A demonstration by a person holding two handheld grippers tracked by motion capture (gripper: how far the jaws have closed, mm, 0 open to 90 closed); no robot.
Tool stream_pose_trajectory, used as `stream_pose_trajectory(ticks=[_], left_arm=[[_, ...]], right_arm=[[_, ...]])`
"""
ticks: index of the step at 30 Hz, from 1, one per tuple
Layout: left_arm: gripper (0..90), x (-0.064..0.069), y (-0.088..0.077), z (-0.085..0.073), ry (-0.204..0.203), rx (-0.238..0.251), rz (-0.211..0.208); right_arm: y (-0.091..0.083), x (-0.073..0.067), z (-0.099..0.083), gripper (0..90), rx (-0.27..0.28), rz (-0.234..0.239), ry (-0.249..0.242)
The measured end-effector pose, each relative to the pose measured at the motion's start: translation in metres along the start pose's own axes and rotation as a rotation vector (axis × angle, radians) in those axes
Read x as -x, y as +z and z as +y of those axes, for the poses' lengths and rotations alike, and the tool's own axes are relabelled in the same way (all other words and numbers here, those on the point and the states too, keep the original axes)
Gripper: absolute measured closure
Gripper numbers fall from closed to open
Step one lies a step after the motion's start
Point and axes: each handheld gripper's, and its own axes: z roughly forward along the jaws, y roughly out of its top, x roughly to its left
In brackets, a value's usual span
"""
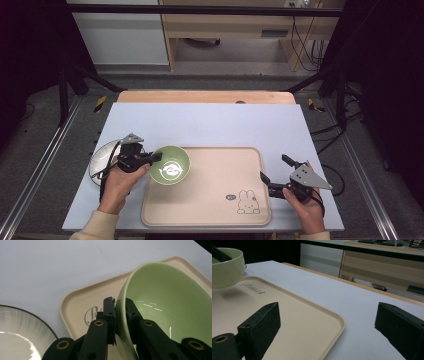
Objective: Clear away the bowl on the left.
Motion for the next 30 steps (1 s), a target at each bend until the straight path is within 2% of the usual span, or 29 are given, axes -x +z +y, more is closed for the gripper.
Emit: stream_pose_trajectory(ticks=[15,25,30], left_arm=[[82.3,0.020,0.033,0.011,0.008,-0.027,-0.043],[82.3,0.035,0.049,0.015,0.036,-0.051,-0.061],[82.3,0.040,0.058,0.016,0.033,-0.054,-0.069]], right_arm=[[-0.002,0.001,0.000,6.5,0.004,-0.007,0.003],[-0.002,0.001,0.000,6.5,0.006,-0.007,0.007],[-0.002,0.001,0.000,6.5,0.012,-0.006,0.008]])
